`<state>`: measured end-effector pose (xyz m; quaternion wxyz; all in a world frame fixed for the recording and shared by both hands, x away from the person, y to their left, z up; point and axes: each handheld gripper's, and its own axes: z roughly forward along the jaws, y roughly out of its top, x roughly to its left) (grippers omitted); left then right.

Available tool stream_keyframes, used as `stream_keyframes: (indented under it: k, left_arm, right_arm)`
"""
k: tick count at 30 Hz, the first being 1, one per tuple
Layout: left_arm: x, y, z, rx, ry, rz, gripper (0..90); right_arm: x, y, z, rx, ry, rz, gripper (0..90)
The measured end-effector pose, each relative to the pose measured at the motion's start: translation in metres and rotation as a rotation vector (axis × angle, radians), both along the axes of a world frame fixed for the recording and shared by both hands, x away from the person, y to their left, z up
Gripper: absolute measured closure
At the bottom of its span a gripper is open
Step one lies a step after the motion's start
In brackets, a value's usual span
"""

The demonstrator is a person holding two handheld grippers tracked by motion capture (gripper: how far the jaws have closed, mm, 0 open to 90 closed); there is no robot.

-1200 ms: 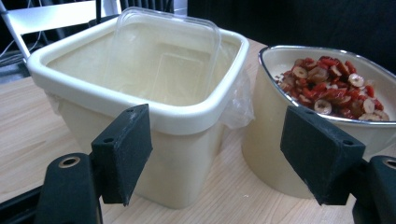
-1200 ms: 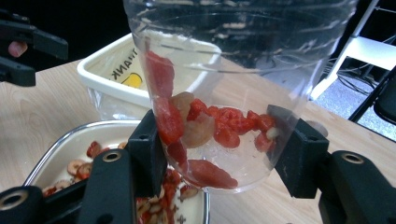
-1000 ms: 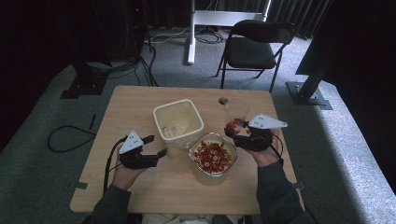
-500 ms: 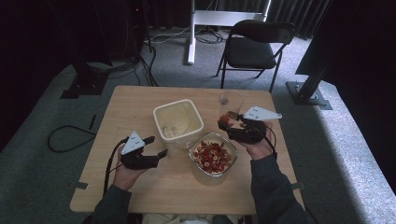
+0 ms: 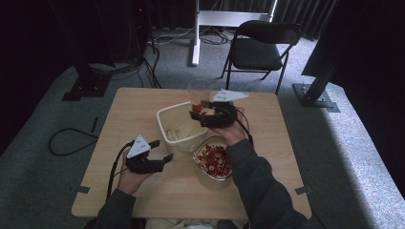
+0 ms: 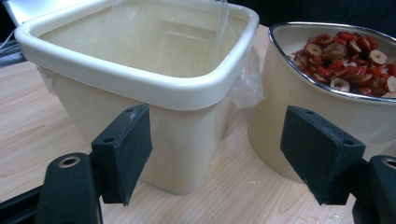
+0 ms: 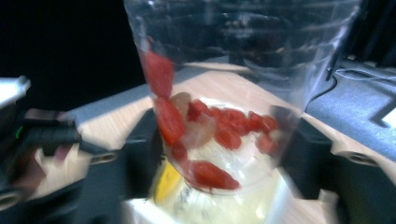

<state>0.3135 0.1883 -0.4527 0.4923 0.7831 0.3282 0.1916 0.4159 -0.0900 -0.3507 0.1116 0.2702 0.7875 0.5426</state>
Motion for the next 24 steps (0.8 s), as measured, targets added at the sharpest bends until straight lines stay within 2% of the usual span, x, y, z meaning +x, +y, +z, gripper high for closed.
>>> stream_keyframes:
  k: [1, 2, 3, 5, 9, 10, 13, 17, 24]
  left_arm:
    - [0.000, 0.000, 0.000, -0.001, -0.001, 0.000, 25.5]
    - [0.000, 0.001, 0.000, -0.003, 0.000, 0.001, 25.5]
    - [0.000, 0.001, 0.000, -0.001, 0.000, 0.000, 25.4]
    - [0.001, 0.002, -0.001, -0.011, 0.002, 0.006, 25.5]
    - [0.000, 0.004, -0.001, -0.009, -0.002, 0.007, 25.5]
    - [0.000, 0.004, -0.001, -0.009, -0.002, 0.008, 25.5]
    - [0.000, 0.004, -0.002, -0.008, -0.002, 0.010, 25.5]
    - [0.000, 0.004, -0.001, -0.011, -0.003, 0.010, 25.4]
    - [0.001, 0.004, -0.002, -0.003, -0.002, 0.011, 25.4]
  right_arm:
    - [0.007, 0.008, -0.001, -0.002, 0.064, 0.061, 15.2]
    - [0.011, 0.015, -0.003, -0.016, 0.081, 0.082, 12.4]
    - [0.012, 0.019, -0.004, -0.044, 0.090, 0.081, 13.8]
    - [0.012, 0.020, -0.005, -0.047, 0.090, 0.072, 12.5]
    - [0.005, 0.007, -0.002, -0.036, 0.070, 0.054, 13.2]
    - [0.002, 0.002, -0.002, -0.031, 0.069, 0.065, 12.1]
    - [-0.002, -0.005, -0.001, -0.040, 0.054, 0.054, 12.6]
    - [-0.008, -0.023, -0.001, -0.066, 0.030, 0.008, 14.2]
    - [-0.009, -0.044, -0.010, -0.047, 0.036, -0.033, 14.8]
